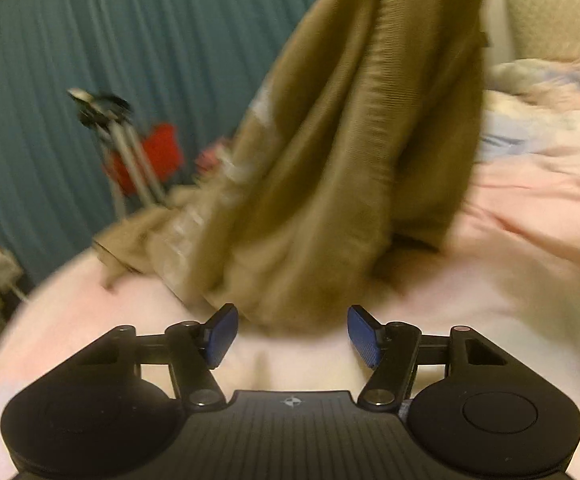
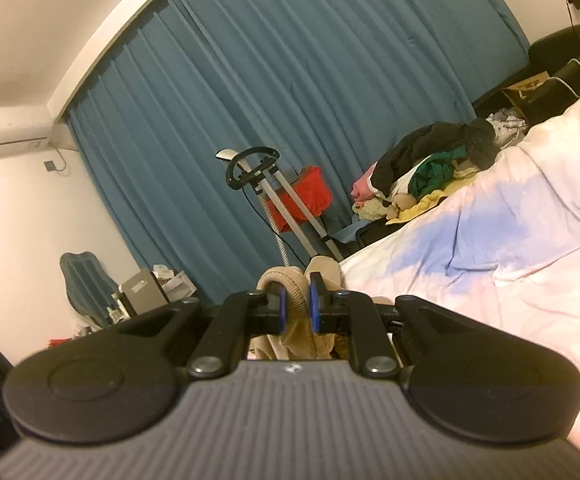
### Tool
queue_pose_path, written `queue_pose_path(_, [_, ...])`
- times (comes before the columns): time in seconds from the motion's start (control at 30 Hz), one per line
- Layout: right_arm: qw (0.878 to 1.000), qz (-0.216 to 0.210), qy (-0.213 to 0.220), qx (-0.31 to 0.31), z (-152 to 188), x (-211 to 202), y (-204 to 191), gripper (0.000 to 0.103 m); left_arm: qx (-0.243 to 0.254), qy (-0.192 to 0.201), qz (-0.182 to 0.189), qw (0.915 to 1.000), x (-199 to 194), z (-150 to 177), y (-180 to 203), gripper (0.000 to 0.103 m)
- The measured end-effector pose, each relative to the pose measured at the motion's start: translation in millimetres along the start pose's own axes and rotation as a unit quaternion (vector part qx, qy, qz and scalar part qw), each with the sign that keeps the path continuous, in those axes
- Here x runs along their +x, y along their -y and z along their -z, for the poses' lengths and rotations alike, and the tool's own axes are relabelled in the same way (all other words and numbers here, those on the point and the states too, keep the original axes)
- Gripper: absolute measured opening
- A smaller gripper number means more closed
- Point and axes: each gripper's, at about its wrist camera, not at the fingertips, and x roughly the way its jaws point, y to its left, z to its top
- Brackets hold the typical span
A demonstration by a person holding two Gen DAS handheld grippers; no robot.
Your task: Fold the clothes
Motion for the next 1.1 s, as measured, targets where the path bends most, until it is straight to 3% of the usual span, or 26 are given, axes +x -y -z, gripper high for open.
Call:
queue_pose_path(0.07, [0.999,0.022,0.001,-0.027,1,3,0,0.015,-0.034,0.002,-0.006,0.9994,12,-5,-9,0.039])
queue_pose_path(0.1, [0.999,0.028,-0.001,-0.031,2,6,3,0.015,-0.053,0.004,0.002,0.9986,16,-7,-15,0.016])
queue_pose_path(0.13, [0.999,0.033,-0.003,-0.034,2,10,6,0.015,-0.065,0.008,0.005,0.9978,15,-10,-21,0.006])
queue_pose_path(0.23, [0.998,0.054,-0.011,-0.04,6,21,13,0.015,-0.096,0.016,0.021,0.995,1,-16,-45,0.005])
queue_pose_path(0.3, [0.997,0.06,-0.017,-0.046,7,28,14,0.015,-0.094,0.029,0.054,0.9937,-20,-22,-66,0.005])
queue_pose_path(0.47, [0.992,0.053,-0.033,-0.114,14,33,-9,0.015,-0.093,0.043,0.08,0.9915,-100,-30,-130,0.005])
queue_pose_path(0.63, [0.979,0.026,-0.064,-0.191,31,23,-47,0.016,-0.137,0.032,0.113,0.9836,-165,-19,-185,0.004])
queue_pose_path(0.73, [0.969,0.025,-0.101,-0.224,48,24,-69,0.016,-0.179,-0.001,0.128,0.9755,-159,-3,-207,0.005])
queue_pose_path(0.87, [0.95,0.042,-0.182,-0.251,78,42,-80,0.016,-0.222,-0.077,0.135,0.9627,-103,13,-226,0.005])
queue_pose_path(0.97, [0.942,0.064,-0.23,-0.237,93,59,-72,0.017,-0.228,-0.109,0.124,0.9596,-71,27,-233,0.008])
queue_pose_path(1.03, [0.937,0.079,-0.259,-0.22,103,70,-64,0.019,-0.227,-0.132,0.119,0.9576,-52,35,-239,0.022])
queue_pose_path(1.07, [0.938,0.081,-0.27,-0.2,104,75,-57,0.026,-0.226,-0.139,0.108,0.9582,-49,39,-241,0.028])
queue_pose_path(1.1, [0.94,0.081,-0.277,-0.181,105,78,-49,0.044,-0.225,-0.145,0.097,0.9587,-49,42,-245,0.045])
